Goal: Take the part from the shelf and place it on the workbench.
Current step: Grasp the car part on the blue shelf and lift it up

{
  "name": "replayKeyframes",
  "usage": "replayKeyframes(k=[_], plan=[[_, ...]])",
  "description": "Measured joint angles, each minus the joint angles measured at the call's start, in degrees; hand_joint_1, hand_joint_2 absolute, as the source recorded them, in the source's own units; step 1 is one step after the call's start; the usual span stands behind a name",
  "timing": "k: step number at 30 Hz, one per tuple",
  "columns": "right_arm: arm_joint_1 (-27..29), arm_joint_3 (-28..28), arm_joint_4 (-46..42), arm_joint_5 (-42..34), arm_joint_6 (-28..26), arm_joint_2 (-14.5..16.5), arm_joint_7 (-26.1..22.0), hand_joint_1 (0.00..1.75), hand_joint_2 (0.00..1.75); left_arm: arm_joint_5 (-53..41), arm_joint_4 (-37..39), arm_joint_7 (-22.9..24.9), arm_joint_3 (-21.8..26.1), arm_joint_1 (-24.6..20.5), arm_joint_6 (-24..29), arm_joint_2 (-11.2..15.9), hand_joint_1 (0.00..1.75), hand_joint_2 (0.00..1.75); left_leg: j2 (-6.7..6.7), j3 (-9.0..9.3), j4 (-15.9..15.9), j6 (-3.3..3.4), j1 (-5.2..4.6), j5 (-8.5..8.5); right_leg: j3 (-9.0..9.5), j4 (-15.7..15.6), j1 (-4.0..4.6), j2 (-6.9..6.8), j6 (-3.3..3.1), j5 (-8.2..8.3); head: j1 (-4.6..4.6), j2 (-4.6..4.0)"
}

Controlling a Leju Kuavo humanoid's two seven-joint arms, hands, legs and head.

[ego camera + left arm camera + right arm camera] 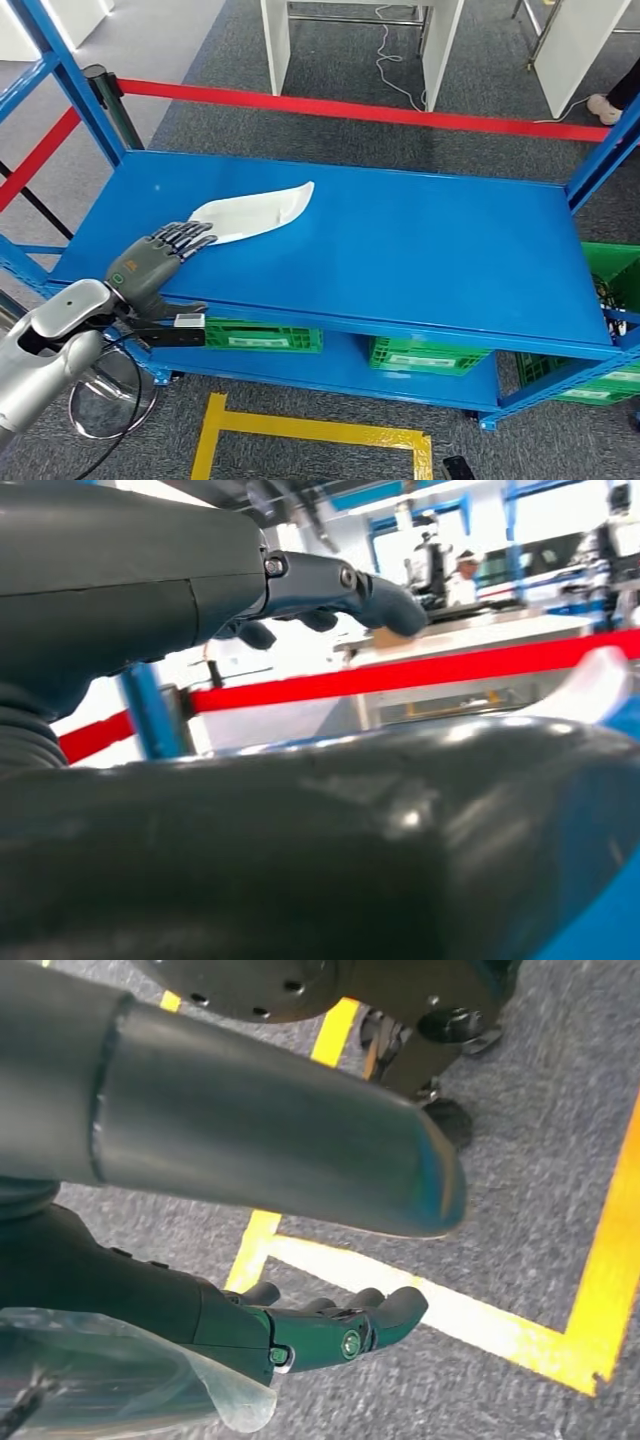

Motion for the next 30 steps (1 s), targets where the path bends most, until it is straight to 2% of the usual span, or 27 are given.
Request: replayKeyframes(k=[2,3,5,7,8,9,10,11,12,13,14,17,19,20,22,23,24,25,27,28,29,30], plan=[[0.1,0.1,0.0,0.1,0.0,-0.2,0.2,0.0,0.0,0.2,0.5,0.1,0.2,0.0,0.2,0.2,0.0,0.0,-0.04,0.17,-0.6,0.37,0.17,-0.11,-0.15,0.0,-0.04,-0.08,0.61,-0.26,0.03,0.0],[0.1,0.2,0.0,0.2,0.0,-0.3,0.3,0.0,0.0,0.3,0.7,0.2,0.3,-0.1,0.2,0.3,0.0,0.0,-0.01,0.33,-0.8,0.63,0.33,-0.05,-0.58,0.8,-0.06,-0.13,0.95,-0.91,0.08,0.0],[0.2,0.3,0.0,0.5,-0.1,-0.5,0.6,0.0,0.0,0.6,1.3,0.3,0.8,-0.2,0.2,0.4,0.0,0.0,0.08,0.59,-1.2,1.05,0.58,0.05,-3.16,5.8,-0.22,-0.18,1.54,-3.6,0.2,0.0],[0.3,0.4,0.1,0.8,0.0,-0.5,0.8,0.0,0.0,0.7,2.0,0.4,1.2,-0.3,0.1,0.4,0.0,0.0,0.11,0.58,-1.2,1.23,0.59,0.0,-7.07,13.3,-0.37,-0.22,1.97,-6.47,0.26,0.0],[0.4,0.4,0.1,0.9,0.0,-0.5,0.8,0.0,0.0,0.8,2.4,0.3,1.3,-0.3,0.0,0.4,0.0,0.0,0.11,0.61,-1.2,1.25,0.59,-0.03,-8.44,15.6,-0.41,-0.24,2.13,-6.81,0.25,0.0],[0.4,0.5,0.1,1.0,0.0,-0.6,0.8,0.0,0.0,0.9,2.9,0.3,1.4,-0.3,-0.1,0.4,0.0,0.0,0.1,0.65,-1.1,1.24,0.61,-0.08,-8.8,15.7,-0.44,-0.26,2.23,-5.97,0.26,0.0],[0.5,0.6,0.1,1.0,0.0,-0.7,0.8,0.0,0.0,0.9,3.3,0.2,1.5,-0.4,-0.2,0.4,0.0,0.0,0.07,0.71,-1.1,1.18,0.64,-0.15,-8.09,13.6,-0.49,-0.29,2.28,-4.14,0.26,0.0],[0.5,0.6,0.1,1.1,0.1,-0.8,0.8,0.0,0.0,1.0,3.7,0.2,1.6,-0.6,-0.3,0.4,0.0,0.0,0.04,0.79,-1.0,1.03,0.69,-0.27,-6.54,9.8,-0.57,-0.32,2.3,-1.82,0.26,0.0],[0.5,0.7,0.1,1.1,0.1,-1.0,0.8,0.0,0.0,1.1,4.0,0.1,1.7,-0.8,-0.3,0.4,0.0,0.0,-0.01,0.81,-0.9,0.78,0.62,-0.44,-4.75,6.0,-0.6,-0.3,2.28,-0.11,0.29,0.0],[0.4,0.7,0.1,1.1,0.1,-1.0,0.8,0.0,0.0,1.2,4.3,0.1,1.8,-1.1,-0.3,0.4,0.0,0.0,-0.07,0.75,-0.7,0.5,0.53,-0.58,-3.25,3.0,-0.62,-0.21,2.11,0.9,0.28,0.0],[0.4,0.8,0.2,1.1,0.1,-1.1,0.8,0.0,0.0,1.3,4.5,0.1,1.9,-1.3,-0.3,0.4,0.0,0.0,-0.11,0.67,-0.5,0.19,0.43,-0.63,-2.36,1.2,-0.61,-0.12,1.89,1.24,0.27,0.0],[0.6,0.9,0.3,1.2,0.1,-1.1,0.8,0.0,0.0,1.6,5.2,0.1,2.2,-1.6,-0.3,0.3,0.0,0.0,-0.15,0.57,-0.4,-0.56,0.43,-0.67,-1.92,0.6,-0.53,0.07,0.8,1.12,0.27,0.0],[0.7,1.1,0.3,1.3,0.2,-1.1,0.8,0.0,0.0,1.6,5.7,-0.1,2.5,-2.1,-0.5,0.3,0.0,0.0,-0.07,-0.21,1.6,-0.98,0.53,-2.17,-1.74,0.4,-0.66,0.03,-0.01,1.2,0.17,0.0],[0.7,1.1,0.3,1.4,0.2,-1.1,0.8,0.0,0.0,1.6,6.0,-0.2,2.6,-2.4,-0.8,0.2,0.0,0.0,-0.03,-1.44,4.3,-1.18,0.57,-3.69,-1.64,0.3,-0.7,-0.01,-0.37,1.17,0.12,0.0],[0.6,1.1,0.3,1.7,0.3,-1.2,0.7,0.0,0.0,1.6,6.9,-0.6,2.5,-3.0,-1.3,0.1,0.0,0.0,-0.01,-5.0,12.0,-1.4,0.58,-6.85,-1.53,0.3,-0.6,-0.07,-0.77,1.0,0.04,0.0],[0.6,1.1,0.3,1.9,0.4,-1.2,0.7,0.0,0.0,1.6,7.3,-0.7,2.5,-3.1,-1.4,-0.1,0.0,0.0,-0.01,-6.4,14.8,-1.42,0.58,-7.53,-1.43,0.3,-0.53,-0.07,-0.86,0.93,0.05,0.0],[0.7,1.1,0.3,1.9,0.5,-1.2,0.7,0.0,0.0,1.6,7.6,-0.8,2.5,-3.2,-1.5,-0.2,0.0,0.0,-0.01,-6.91,15.7,-1.33,0.57,-7.11,-1.28,0.3,-0.46,-0.05,-0.92,0.84,0.03,0.0],[0.7,1.1,0.3,2.0,0.6,-1.2,0.6,0.0,0.0,1.6,7.9,-0.9,2.5,-3.3,-1.6,-0.4,0.0,0.0,-0.01,-6.38,14.4,-1.14,0.55,-5.63,-1.06,0.3,-0.39,-0.02,-0.94,0.73,0.03,0.0],[0.6,1.1,0.3,2.0,0.7,-1.2,0.5,0.0,0.0,1.5,8.2,-0.9,2.4,-3.9,-1.7,-0.9,0.0,0.0,0.0,-3.16,7.3,-0.42,0.39,-1.46,-0.47,0.3,-0.27,0.02,-0.87,0.38,0.06,0.0],[0.6,1.1,0.3,2.0,0.8,-1.2,0.4,0.0,0.0,1.5,8.4,-1.0,2.3,-4.3,-1.8,-1.2,0.0,0.0,0.01,-1.61,3.9,-0.07,0.22,-0.11,-0.3,0.3,-0.16,0.03,-0.73,0.21,0.08,0.0],[0.5,1.1,0.4,2.0,0.8,-1.2,0.4,0.0,0.0,1.4,8.6,-1.0,2.2,-4.8,-1.9,-1.5,0.0,0.0,0.03,-0.5,1.5,0.22,0.05,0.32,-0.29,0.3,-0.1,0.01,-0.5,0.09,0.08,0.0],[0.4,1.1,0.4,2.0,0.9,-1.2,0.4,0.0,0.0,1.4,8.8,-1.0,2.1,-5.1,-2.0,-1.8,0.0,0.0,0.03,-0.06,0.5,0.4,-0.1,0.0,-0.41,0.3,-0.09,-0.04,-0.24,0.04,0.08,0.0]])
